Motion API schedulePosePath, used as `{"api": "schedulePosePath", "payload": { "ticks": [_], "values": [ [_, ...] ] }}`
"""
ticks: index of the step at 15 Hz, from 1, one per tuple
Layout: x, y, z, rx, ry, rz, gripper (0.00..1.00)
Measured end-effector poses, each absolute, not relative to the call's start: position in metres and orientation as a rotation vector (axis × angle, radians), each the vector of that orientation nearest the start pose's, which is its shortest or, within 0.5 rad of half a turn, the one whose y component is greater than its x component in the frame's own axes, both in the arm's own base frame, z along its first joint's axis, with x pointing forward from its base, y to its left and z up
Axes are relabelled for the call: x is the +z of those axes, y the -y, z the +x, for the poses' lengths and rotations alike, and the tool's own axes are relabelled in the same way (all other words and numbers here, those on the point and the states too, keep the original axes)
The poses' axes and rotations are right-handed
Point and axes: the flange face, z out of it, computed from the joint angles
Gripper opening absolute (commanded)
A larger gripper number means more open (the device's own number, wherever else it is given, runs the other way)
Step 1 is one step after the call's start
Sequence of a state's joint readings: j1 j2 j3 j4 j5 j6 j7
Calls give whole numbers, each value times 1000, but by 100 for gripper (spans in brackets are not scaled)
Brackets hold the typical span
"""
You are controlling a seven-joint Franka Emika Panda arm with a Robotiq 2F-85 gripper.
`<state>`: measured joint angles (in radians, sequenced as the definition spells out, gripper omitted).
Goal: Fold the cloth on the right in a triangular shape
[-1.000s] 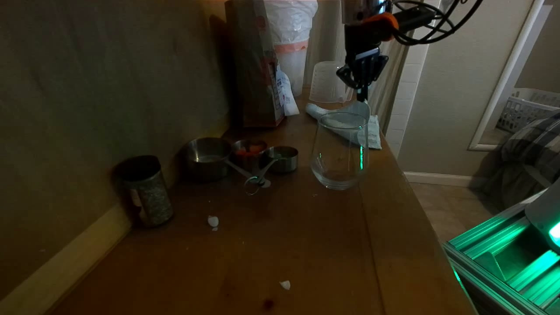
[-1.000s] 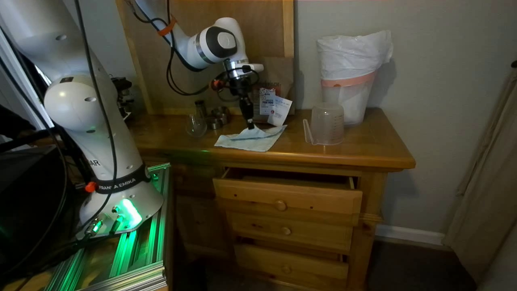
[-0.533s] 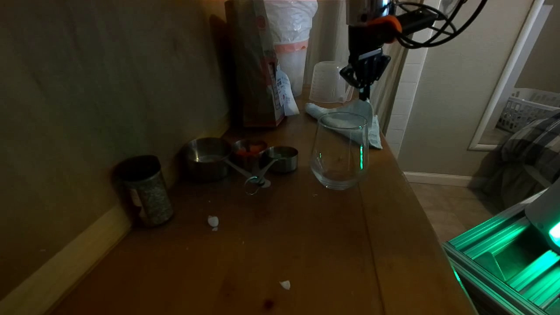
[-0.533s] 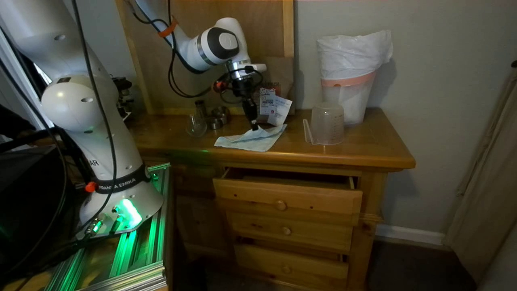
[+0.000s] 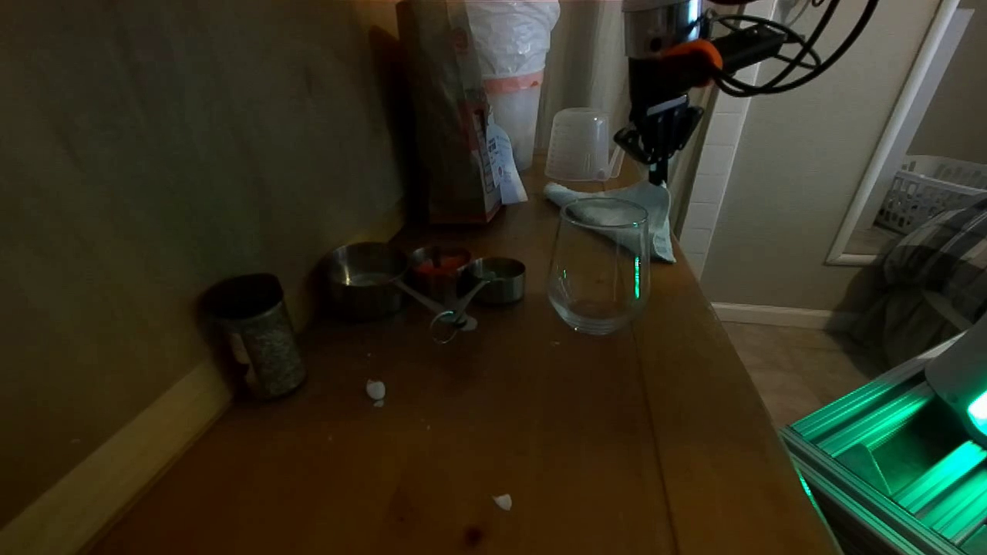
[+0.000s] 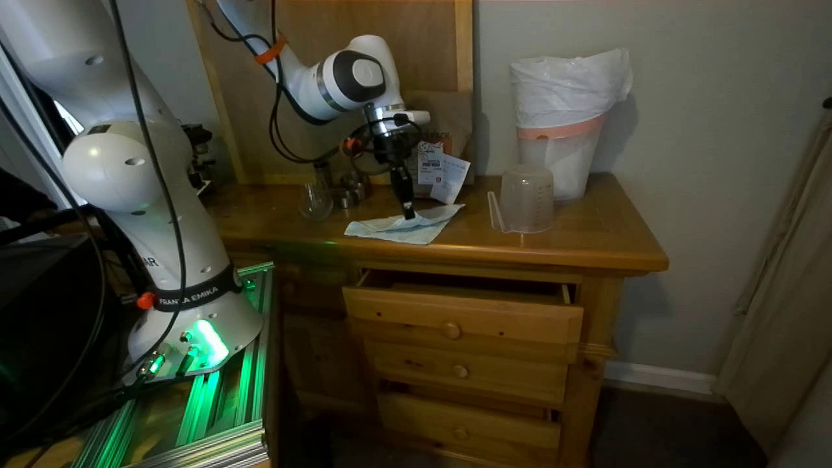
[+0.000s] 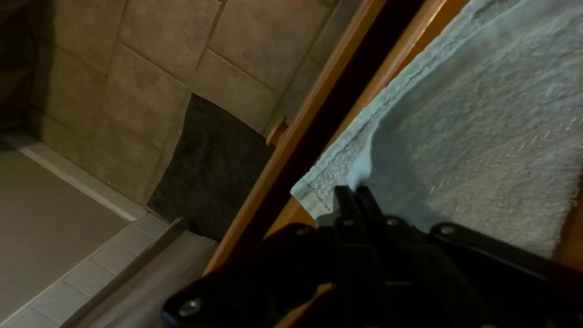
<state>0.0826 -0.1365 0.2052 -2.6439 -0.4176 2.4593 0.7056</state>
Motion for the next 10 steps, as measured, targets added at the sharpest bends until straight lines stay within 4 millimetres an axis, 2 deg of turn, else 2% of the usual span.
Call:
{"api": "schedulePosePath", "payload": {
  "ticks": [2,3,4,10],
  "values": [
    [284,-114,399,-147,-151,-3413,3],
    [283,-113,399,-147,-154,-3415,14],
    [282,-112,399,-146,-156,-3417,30],
    [281,-111,399,-149,-155,-3415,71]
  ]
}}
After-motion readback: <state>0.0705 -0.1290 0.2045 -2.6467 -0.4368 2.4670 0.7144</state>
